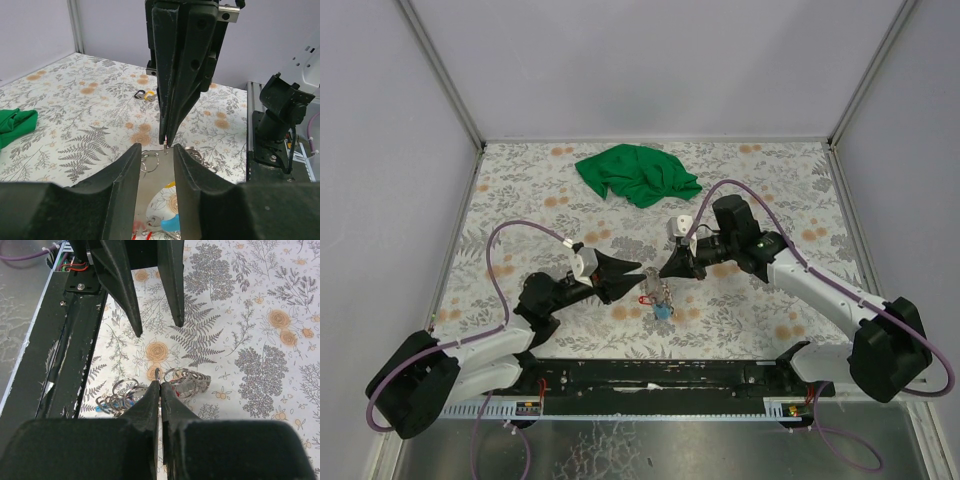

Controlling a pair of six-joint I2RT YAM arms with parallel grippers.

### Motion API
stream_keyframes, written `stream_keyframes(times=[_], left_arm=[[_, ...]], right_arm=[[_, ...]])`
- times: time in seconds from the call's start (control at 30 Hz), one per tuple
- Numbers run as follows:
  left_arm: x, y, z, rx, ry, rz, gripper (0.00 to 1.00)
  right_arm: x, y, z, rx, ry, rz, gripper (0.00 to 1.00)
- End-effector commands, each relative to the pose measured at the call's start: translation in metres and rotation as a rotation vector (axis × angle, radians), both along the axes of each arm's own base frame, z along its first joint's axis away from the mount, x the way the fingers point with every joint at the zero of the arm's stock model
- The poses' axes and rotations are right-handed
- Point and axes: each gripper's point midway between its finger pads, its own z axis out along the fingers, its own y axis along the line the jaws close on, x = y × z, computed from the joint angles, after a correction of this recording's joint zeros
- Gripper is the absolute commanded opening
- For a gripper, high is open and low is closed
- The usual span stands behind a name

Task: Put the keys on the keyring

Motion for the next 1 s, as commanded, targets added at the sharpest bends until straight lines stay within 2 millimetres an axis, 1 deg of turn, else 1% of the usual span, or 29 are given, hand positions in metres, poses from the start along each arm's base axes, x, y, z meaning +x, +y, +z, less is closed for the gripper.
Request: stream_keyframes(times=[0.0, 0.1, 0.2, 0.4, 0.6, 0.8, 0.97], left_arm=[[-0.007, -0.007, 0.015, -0.011, -0.034, -0.049, 0.32], [-0.011, -0.012, 0.009, 0.001, -0.027, -0.088, 0.33], [-0.006, -0.014, 0.004, 0.013, -0.029, -0.08, 0.34], [0.002, -0.021, 0.005, 0.035, -0.062, -0.081, 0.32], [0.004, -0.029, 0.004, 0.057, -0.086, -0.112, 0.27], [0.005, -0.031, -0.005, 0.089, -0.095, -0.119, 0.21], [0.005, -0.033, -0.006, 0.098, -0.096, -0.134, 0.17]], right_arm=[[0.002, 0.001, 0.025, 0.057, -0.066, -0.01, 0.0], [0.003, 0.001, 0.026, 0.062, -0.069, -0.014, 0.0], [0.002, 0.002, 0.027, 0.065, -0.063, -0.009, 0.0], [0.001, 0.001, 0.026, 0.066, -0.064, -0.005, 0.01], [0.0, 0.001, 0.025, 0.065, -0.058, -0.003, 0.01], [-0.001, 0.001, 0.026, 0.068, -0.059, -0.001, 0.01], [-0.001, 0.001, 0.025, 0.068, -0.051, 0.002, 0.01]])
